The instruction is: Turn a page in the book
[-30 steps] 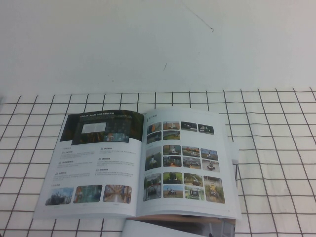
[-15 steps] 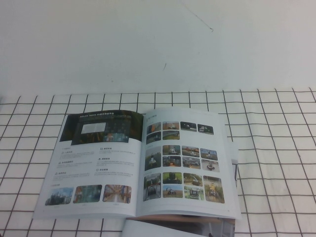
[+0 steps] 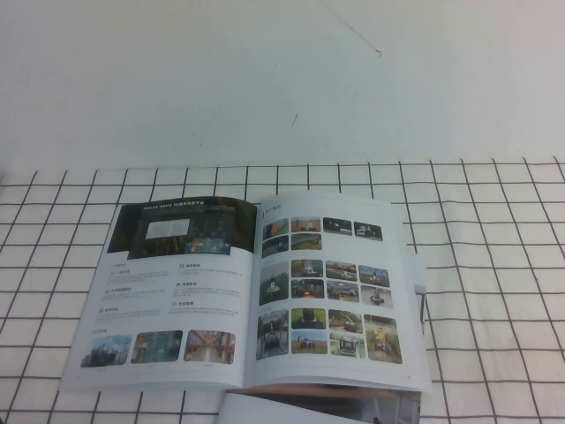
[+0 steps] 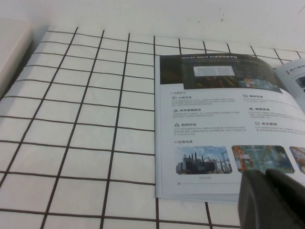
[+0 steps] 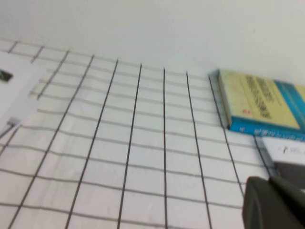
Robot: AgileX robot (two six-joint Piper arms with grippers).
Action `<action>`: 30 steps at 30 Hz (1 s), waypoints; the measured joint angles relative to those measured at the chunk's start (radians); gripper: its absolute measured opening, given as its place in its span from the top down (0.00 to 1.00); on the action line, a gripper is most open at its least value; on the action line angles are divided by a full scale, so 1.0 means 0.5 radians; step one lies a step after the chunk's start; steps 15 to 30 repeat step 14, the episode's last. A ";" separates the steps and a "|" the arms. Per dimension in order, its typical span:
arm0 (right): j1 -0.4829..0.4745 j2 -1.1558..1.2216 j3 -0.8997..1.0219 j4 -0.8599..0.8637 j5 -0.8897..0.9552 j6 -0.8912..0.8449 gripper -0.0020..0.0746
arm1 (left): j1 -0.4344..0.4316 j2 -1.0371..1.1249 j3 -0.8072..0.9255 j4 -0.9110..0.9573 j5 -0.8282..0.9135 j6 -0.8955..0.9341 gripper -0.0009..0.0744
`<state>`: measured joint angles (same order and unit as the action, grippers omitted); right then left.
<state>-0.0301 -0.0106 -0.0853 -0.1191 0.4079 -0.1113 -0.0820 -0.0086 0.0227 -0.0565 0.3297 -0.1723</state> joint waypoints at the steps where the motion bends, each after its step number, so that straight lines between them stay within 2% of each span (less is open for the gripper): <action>1: -0.023 -0.003 0.042 0.007 -0.008 -0.011 0.97 | 0.000 0.000 0.000 0.000 0.000 0.000 0.99; 6: -0.063 -0.003 0.217 0.054 -0.026 -0.030 0.97 | 0.000 0.000 0.000 0.000 0.003 0.000 0.99; 30: -0.063 -0.004 0.222 0.080 -0.056 -0.127 0.97 | 0.000 0.000 0.000 0.000 0.003 0.000 0.99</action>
